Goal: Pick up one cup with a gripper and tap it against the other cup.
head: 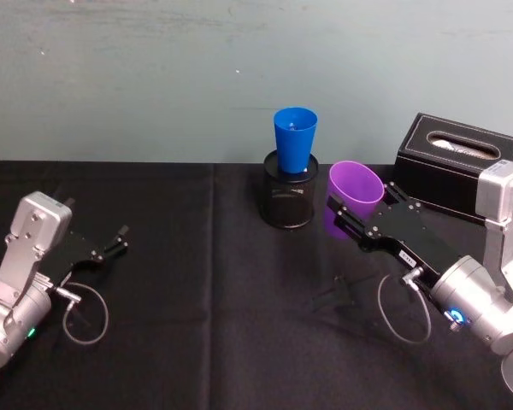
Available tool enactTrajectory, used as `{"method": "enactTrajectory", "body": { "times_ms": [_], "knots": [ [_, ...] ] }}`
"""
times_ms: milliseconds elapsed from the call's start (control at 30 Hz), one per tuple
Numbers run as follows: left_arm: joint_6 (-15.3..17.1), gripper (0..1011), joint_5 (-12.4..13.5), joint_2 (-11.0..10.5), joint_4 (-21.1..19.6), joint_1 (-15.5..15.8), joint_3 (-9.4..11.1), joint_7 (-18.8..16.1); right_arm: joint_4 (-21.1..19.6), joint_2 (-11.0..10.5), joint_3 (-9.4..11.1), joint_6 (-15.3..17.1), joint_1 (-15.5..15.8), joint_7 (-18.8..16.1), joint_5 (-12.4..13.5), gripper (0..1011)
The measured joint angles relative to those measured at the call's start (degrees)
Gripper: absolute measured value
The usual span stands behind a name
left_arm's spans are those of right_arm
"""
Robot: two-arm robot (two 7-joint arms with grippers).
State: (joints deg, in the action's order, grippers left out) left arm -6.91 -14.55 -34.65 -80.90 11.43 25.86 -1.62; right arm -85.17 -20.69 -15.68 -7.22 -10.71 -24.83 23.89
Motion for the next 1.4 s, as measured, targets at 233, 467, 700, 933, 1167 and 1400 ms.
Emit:
{"method": "enactTrajectory", "body": {
  "times_ms": [233,467,700,933,1167,1400],
  "knots": [
    [0.0,1011,0.0,0.0,0.0,0.0,0.0,0.0,0.0,0.0,0.0,0.0,0.0,0.0,0.0,724],
    [0.0,1011,0.0,0.0,0.0,0.0,0.0,0.0,1.6,0.4,-0.4,0.5,-1.4,-0.3,0.1,723],
    [0.0,1011,0.0,0.0,0.0,0.0,0.0,0.0,5.0,1.3,-1.5,1.4,-4.8,-0.6,0.0,724],
    [0.0,1011,0.0,0.0,0.0,0.0,0.0,0.0,9.2,2.5,-2.5,1.2,-8.4,-0.5,-1.4,724],
    [0.0,1011,0.0,0.0,0.0,0.0,0.0,0.0,12.2,3.3,-3.3,1.2,-10.9,-0.4,-2.5,724],
    [0.0,1011,0.0,0.0,0.0,0.0,0.0,0.0,16.2,4.7,-3.5,-0.1,-13.5,-0.7,-3.0,723]
  ]
}}
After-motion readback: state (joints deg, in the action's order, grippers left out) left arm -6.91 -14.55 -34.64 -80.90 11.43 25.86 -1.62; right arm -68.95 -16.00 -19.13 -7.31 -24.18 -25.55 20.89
